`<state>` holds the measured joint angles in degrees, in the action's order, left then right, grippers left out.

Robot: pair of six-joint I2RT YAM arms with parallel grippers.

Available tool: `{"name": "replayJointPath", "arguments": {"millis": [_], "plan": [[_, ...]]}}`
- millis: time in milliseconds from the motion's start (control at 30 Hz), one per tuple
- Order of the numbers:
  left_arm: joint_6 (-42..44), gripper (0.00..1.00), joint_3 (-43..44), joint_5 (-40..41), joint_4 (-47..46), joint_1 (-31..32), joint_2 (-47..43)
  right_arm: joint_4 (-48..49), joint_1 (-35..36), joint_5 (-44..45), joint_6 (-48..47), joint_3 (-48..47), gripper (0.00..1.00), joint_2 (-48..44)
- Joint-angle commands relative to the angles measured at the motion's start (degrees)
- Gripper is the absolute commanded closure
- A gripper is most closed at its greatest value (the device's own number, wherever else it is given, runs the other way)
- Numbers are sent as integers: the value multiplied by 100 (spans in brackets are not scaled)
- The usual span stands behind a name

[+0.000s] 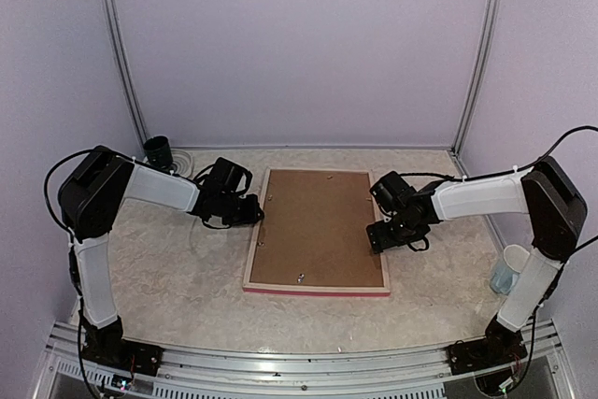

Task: Put the photo into the frame
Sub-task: Press the fastener onto the backboard.

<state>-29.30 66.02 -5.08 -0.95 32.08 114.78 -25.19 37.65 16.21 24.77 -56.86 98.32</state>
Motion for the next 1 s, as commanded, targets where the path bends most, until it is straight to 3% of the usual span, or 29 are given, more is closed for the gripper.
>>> {"name": "replayJointPath", "arguments": {"millis": [0,967], "plan": [[75,89,-195,-54,417,61,229,-307,-44,472,8,-71,14,118],[-11,90,-252,-39,345,80,280,-285,-91,217,-138,170,16,364]]}}
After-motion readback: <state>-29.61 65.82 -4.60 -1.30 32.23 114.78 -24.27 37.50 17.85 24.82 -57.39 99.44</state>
